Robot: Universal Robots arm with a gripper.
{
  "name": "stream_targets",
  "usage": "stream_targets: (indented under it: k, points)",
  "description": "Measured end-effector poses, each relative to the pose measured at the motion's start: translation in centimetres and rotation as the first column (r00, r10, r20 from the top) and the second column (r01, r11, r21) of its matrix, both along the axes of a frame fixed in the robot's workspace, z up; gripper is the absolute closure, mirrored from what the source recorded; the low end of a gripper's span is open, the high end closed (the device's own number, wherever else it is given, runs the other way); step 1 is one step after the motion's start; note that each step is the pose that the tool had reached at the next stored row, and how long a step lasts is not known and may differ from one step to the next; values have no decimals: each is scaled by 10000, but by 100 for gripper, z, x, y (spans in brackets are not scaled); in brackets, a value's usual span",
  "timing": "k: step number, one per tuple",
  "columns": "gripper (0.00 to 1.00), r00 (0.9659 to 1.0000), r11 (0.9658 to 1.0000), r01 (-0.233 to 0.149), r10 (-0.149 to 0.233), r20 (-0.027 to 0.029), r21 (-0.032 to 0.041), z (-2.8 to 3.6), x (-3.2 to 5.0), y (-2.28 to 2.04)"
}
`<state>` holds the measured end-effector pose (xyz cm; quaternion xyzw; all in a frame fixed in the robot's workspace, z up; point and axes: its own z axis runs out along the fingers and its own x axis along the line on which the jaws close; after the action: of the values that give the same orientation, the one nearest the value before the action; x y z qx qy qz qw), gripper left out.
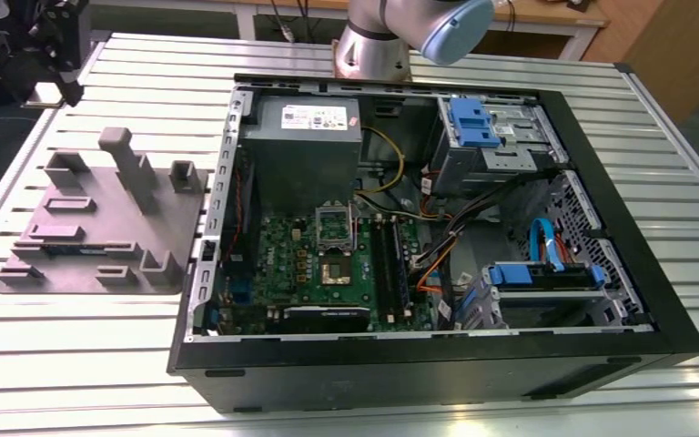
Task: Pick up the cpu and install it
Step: 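Pick up the cpu and move it towards the insertion slot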
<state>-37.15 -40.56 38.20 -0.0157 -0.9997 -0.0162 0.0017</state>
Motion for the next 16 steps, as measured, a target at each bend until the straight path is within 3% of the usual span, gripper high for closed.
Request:
stream_targets:
  k: [16]
  points:
    - [53, 10000, 10000, 0, 0, 0, 0, 0, 54, 0]
